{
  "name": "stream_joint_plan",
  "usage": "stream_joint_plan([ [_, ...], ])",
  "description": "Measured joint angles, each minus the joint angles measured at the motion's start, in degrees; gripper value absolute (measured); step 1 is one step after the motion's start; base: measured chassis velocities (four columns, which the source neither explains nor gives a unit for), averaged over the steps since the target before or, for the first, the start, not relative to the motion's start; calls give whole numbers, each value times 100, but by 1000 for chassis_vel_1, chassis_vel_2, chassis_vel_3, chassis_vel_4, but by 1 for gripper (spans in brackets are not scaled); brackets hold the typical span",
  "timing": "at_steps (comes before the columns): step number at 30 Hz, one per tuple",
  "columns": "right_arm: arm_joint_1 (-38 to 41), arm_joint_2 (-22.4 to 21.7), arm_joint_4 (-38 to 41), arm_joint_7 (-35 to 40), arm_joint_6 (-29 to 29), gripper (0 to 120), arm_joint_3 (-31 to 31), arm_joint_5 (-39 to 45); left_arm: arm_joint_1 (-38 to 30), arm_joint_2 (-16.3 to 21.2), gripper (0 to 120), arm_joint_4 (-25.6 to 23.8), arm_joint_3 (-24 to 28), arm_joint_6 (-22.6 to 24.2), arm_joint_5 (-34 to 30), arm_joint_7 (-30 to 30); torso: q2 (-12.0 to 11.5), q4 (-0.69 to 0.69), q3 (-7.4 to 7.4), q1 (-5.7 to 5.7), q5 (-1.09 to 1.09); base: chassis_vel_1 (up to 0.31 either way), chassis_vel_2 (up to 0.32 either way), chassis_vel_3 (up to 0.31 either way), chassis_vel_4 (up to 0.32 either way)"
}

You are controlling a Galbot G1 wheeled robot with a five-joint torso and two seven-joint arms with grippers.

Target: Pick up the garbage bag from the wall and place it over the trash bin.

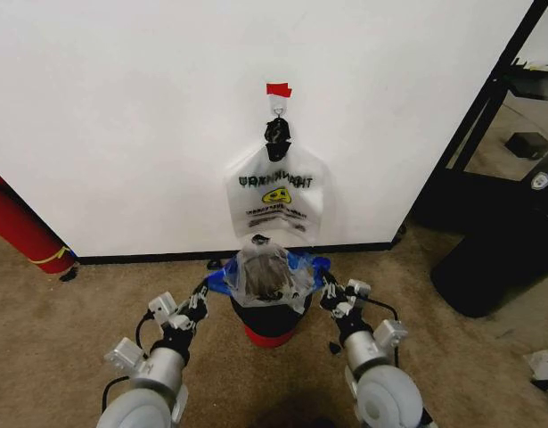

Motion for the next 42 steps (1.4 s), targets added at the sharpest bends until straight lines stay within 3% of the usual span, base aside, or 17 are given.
stream_joint_plan([
  [13, -38, 32, -224, 586, -678, 0, 2, -28, 26, 122, 0, 307, 181, 560, 208, -329, 0, 0, 1, 0, -1, 0, 0, 0, 0],
  [17, -127, 10, -109, 839, -1099, 0, -11, 141, 293, 269, 0, 67, 91, 788, 136, -463, 0, 0, 0, 1, -1, 0, 0, 0, 0],
  [27, -220, 26, -43, 1026, -1445, 0, 5, 257, 703, 355, 0, -123, 34, 911, 132, -564, 0, 1, 0, 0, -1, 0, 0, 0, 0],
  [42, 335, 221, -789, 1177, -1573, 0, 87, 557, 83, 207, 0, 746, 281, 1246, -139, -644, -2, 1, 1, 1, -1, 0, 0, 0, 0],
])
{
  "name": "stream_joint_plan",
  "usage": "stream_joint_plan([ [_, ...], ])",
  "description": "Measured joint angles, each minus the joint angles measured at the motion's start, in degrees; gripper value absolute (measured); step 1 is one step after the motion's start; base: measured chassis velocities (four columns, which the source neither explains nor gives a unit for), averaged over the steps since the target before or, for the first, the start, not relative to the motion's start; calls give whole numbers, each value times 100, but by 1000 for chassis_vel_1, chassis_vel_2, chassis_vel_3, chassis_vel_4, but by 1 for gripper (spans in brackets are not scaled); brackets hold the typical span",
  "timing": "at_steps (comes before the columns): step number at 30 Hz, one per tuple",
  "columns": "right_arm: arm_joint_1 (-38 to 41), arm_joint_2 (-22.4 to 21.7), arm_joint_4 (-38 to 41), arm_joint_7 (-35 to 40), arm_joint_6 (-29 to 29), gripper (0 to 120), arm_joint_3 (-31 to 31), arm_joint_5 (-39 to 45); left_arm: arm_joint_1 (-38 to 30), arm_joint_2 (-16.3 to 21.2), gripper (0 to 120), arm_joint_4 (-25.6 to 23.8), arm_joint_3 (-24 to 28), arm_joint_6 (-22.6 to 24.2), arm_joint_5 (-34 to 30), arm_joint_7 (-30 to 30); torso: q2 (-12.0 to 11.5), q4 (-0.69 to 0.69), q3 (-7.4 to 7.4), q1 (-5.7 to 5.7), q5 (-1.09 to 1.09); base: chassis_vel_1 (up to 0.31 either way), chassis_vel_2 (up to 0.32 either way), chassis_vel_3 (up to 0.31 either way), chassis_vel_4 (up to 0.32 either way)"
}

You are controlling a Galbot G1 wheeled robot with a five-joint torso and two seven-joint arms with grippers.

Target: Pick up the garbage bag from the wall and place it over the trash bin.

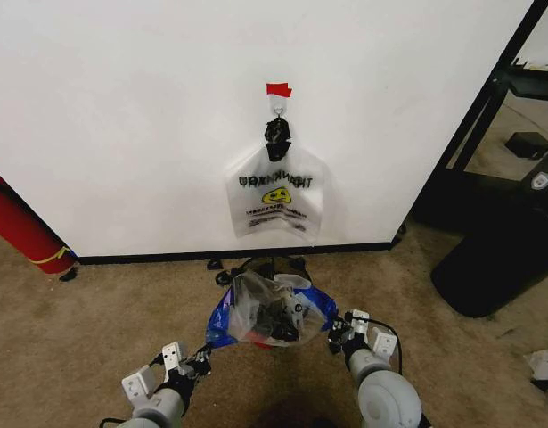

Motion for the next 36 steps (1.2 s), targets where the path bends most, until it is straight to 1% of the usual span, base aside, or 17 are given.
stream_joint_plan([
  [6, 258, 70, -280, -16, -12, 0, 24, 76, -362, -63, 0, 236, 47, -16, 43, -3, 0, -1, 0, 0, 0, 0, 0, 0, 0],
  [10, 464, 87, -454, -21, -34, 0, 29, 155, -473, -27, 0, 332, 157, -14, 156, -4, 0, 0, 0, 0, 0, 0, 0, 0, 0],
  [12, 685, 87, -676, -30, -86, 0, 8, 219, -604, 20, 0, 448, 330, -16, 300, 2, 0, 0, 0, 0, 0, 0, 0, 0, 0],
  [20, 1106, 101, -1114, -79, -113, 0, -85, 238, -935, -63, 0, 696, 503, -20, 436, 16, 0, 0, 0, 0, 0, 0, 0, 0, 0],
  [24, 1152, 97, -1190, -149, -109, 0, -110, 201, -991, -114, 0, 835, 552, -34, 528, 41, 0, 0, 0, 0, 0, 0, 0, 0, 0],
  [30, 1143, 93, -1317, -315, -67, 0, -150, 29, -1075, -307, 0, 1095, 722, -85, 818, 113, 0, 0, 0, 0, 0, 0, 0, 0, 0],
  [36, 1101, 100, -1330, -329, -89, 0, -148, -30, -1095, -387, 0, 1112, 813, -86, 909, 119, 0, 0, 0, 0, 0, 0, 0, 0, 0],
])
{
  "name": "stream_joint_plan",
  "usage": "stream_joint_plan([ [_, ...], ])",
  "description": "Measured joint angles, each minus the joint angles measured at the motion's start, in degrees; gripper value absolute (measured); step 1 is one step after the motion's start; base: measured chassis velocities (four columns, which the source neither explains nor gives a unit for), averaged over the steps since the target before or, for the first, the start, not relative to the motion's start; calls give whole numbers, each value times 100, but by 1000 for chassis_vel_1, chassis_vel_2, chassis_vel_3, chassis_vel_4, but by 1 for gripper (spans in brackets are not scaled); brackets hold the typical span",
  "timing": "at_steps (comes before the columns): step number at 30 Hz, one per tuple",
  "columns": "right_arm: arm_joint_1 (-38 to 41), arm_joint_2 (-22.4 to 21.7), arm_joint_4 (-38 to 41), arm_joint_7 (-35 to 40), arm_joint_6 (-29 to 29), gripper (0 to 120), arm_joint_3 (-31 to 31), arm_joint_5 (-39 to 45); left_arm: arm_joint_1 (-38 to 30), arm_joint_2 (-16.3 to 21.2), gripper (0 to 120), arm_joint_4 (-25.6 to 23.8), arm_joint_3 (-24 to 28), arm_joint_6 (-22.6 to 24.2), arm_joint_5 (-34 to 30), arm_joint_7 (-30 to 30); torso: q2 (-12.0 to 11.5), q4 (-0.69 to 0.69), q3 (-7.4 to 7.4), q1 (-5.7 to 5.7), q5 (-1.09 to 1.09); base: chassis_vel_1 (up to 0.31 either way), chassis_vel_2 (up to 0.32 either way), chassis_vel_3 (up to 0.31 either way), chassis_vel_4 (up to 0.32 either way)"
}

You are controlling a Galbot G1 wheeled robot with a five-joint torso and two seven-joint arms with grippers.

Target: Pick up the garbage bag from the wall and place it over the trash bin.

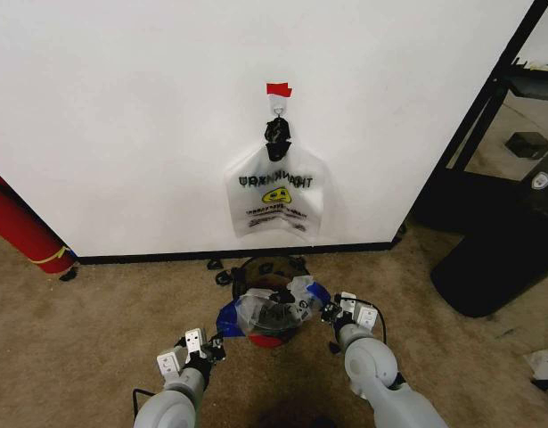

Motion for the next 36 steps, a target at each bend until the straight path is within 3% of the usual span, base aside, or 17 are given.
stream_joint_plan([
  [5, -63, -28, 46, -5, 61, 0, 45, -55, 79, 36, 0, -79, -66, -9, 36, 33, 0, 0, 0, 0, 0, 0, 0, 0, 0],
  [8, -184, -83, 198, -85, 198, 1, 60, -188, 212, 101, 6, -224, -177, -18, 80, 96, 0, 0, 0, 0, 0, 0, 0, 0, 0],
  [13, -562, -237, 654, -376, 680, 23, 101, -699, 566, 249, 28, -531, -438, -102, 360, 217, 0, 0, 0, 0, 0, 0, 0, 0, 0],
  [15, -611, -253, 723, -394, 718, 26, 110, -738, 609, 262, 31, -568, -471, -144, 436, 243, 0, 0, -1, 0, -1, 0, 0, 0, 0],
  [21, -1048, -399, 1250, -413, 828, 53, 179, -851, 936, 369, 58, -1009, -654, -297, 779, 387, 0, -1, -1, -1, 0, 0, 0, 0, 0],
  [23, -1112, -424, 1291, -452, 866, 56, 191, -938, 1039, 389, 63, -1109, -651, -307, 864, 420, 1, 0, -1, -1, 0, 0, 0, 0, 0],
  [28, -1484, -523, 1486, -812, 1139, 79, 274, -1419, 1472, 430, 85, -1516, -658, -470, 1276, 505, 1, 1, -1, -1, 0, 0, 0, 0, 0],
  [30, -1533, -528, 1511, -864, 1199, 81, 286, -1495, 1507, 434, 86, -1568, -675, -502, 1304, 508, 1, 0, -1, -1, -1, 0, 0, 0, 0],
  [33, -1793, -529, 1627, -1134, 1645, 94, 371, -1986, 1638, 499, 99, -1860, -803, -680, 1447, 556, 1, 0, -1, -1, -1, 0, 0, 0, 0],
  [36, -1920, -495, 1675, -1256, 1971, 99, 438, -2282, 1668, 560, 100, -1987, -859, -774, 1514, 603, 1, 0, -1, -1, 0, 0, 0, 0, 0],
])
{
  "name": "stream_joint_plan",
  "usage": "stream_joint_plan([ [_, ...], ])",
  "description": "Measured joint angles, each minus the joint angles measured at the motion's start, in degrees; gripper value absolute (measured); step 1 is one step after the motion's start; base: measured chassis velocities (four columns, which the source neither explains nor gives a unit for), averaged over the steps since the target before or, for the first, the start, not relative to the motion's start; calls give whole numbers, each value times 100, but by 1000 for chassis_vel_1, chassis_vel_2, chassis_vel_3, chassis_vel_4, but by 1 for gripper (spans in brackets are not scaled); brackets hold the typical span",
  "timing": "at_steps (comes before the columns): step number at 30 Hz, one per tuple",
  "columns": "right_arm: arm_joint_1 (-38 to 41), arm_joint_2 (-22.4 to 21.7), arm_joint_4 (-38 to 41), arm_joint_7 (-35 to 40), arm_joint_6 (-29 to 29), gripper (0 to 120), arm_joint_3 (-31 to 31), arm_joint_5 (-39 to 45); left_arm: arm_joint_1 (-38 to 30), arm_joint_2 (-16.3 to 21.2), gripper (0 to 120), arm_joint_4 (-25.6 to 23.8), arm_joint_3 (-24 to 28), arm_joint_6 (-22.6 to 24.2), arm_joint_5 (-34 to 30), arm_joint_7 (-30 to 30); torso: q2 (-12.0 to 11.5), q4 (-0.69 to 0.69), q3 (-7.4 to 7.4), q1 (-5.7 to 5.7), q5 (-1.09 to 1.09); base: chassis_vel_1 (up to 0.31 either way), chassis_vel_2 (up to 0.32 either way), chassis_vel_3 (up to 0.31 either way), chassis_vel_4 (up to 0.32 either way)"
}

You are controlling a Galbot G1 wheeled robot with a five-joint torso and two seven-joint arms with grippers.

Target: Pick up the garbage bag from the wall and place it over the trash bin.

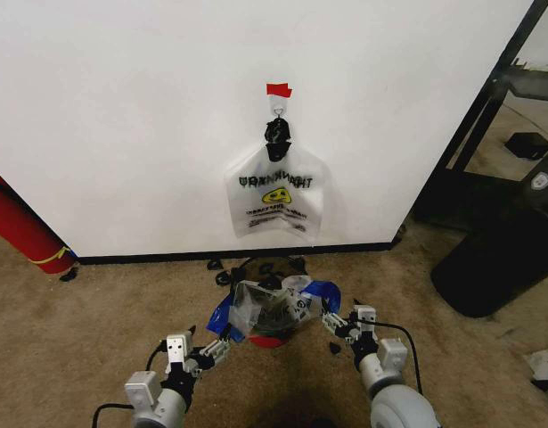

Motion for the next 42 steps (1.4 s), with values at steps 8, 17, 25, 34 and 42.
stream_joint_plan([
  [8, -340, 334, 47, -533, 1705, 100, 625, -988, -821, 467, 100, 180, -95, -87, -542, 219, 0, -2, 1, 0, -3, 0, 0, 0, 0],
  [17, -1115, 644, 786, -846, 2189, 100, 1091, -812, -2742, 1276, 100, 1337, 441, 217, -1841, 905, 0, -2, 1, 1, -1, 0, 0, 0, 0],
  [25, -2012, 900, 1757, -1122, 2236, 100, 1329, -14, -5050, 1466, 100, 2528, 2066, 886, -2166, 1746, 0, -4, 1, 1, -1, 0, 0, 0, 0],
  [34, -2162, 958, 2431, -1077, 2110, 100, 1383, 115, -6318, 1218, 100, 3563, 3205, 1491, -2321, 1931, 0, -1, 2, 1, -2, 0, 0, 0, 0],
  [42, -2213, 896, 2623, -1033, 2033, 100, 1487, 336, -6793, 863, 94, 4389, 3729, 1678, -2389, 2019, 0, -1, 1, 1, 0, 0, 0, 0, 0],
])
